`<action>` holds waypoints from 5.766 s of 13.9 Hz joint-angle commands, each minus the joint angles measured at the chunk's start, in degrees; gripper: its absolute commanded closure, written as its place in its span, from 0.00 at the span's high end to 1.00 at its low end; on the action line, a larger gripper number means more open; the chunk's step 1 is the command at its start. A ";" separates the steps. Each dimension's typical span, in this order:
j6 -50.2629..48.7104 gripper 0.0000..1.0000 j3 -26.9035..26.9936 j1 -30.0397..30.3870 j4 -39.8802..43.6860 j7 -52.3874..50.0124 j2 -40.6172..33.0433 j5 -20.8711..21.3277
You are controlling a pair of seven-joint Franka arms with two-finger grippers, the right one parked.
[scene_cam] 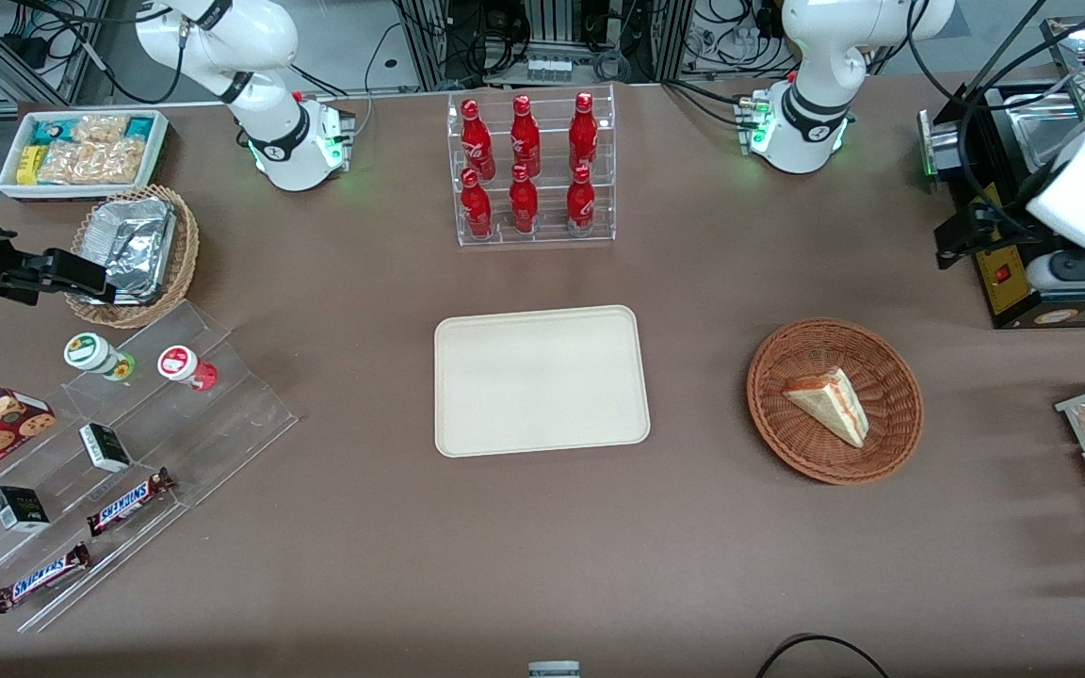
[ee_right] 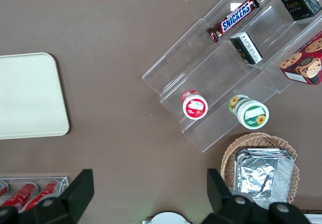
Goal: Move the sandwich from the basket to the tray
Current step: 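Move the left gripper down over the wrapped sandwich in the wicker basket, then close the left gripper on the sandwich and lift it, then carry the sandwich with the left gripper over the cream tray, then lower the sandwich onto the tray and open the left gripper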
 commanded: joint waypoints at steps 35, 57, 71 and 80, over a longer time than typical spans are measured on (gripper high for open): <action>71.08 0.67 -0.55 -1.40 -42.69 -41.85 15.23 0.18; 31.44 0.12 -3.27 -25.54 -19.94 -43.16 8.45 -0.34; 45.32 0.12 -3.09 -43.15 0.38 -46.95 39.57 0.27; 47.09 1.00 -3.09 -43.50 -0.85 -46.50 40.46 1.94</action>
